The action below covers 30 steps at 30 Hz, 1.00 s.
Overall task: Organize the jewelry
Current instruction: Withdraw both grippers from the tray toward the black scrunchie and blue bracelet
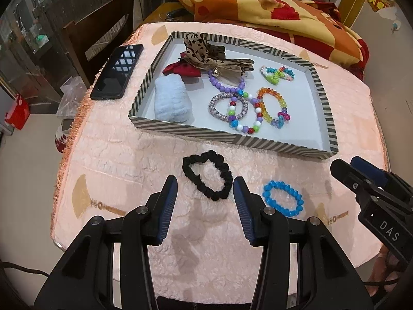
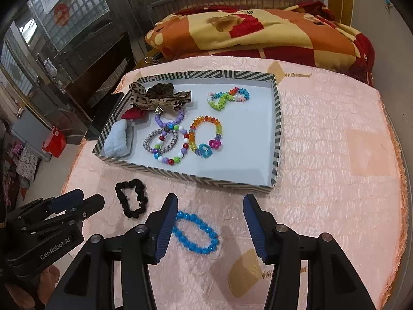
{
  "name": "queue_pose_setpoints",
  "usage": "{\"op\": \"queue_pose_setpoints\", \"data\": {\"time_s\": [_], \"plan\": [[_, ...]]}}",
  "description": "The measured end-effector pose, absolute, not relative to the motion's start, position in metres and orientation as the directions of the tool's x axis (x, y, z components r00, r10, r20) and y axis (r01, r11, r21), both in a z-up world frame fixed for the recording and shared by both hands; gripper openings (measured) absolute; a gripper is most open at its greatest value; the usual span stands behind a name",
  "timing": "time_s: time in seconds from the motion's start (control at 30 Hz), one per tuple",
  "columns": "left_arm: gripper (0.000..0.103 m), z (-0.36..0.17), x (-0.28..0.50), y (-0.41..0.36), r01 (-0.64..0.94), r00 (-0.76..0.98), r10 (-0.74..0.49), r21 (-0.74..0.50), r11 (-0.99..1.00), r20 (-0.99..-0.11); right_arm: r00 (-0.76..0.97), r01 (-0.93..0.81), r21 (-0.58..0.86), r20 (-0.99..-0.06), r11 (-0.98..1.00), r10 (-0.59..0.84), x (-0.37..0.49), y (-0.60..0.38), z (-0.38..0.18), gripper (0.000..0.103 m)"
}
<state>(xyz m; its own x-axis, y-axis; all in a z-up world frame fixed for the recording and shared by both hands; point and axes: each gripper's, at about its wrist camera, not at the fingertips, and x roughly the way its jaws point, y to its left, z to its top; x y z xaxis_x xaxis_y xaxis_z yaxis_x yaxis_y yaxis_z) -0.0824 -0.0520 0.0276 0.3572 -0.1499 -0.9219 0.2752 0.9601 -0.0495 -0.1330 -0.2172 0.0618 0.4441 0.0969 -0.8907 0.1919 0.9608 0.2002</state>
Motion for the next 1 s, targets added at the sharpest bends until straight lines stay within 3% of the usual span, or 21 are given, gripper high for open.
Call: {"op": "queue_pose_setpoints", "data": {"time_s": [1.0], "plan": [[0.045, 0.006, -0.088, -0.051, 0.267, 0.338, -0.094, 0.0, 0.964, -0.936, 0.416, 0.221, 0.203, -0.904, 0.954, 0.097, -0.154, -0.229, 0.042, 0.052]]}}
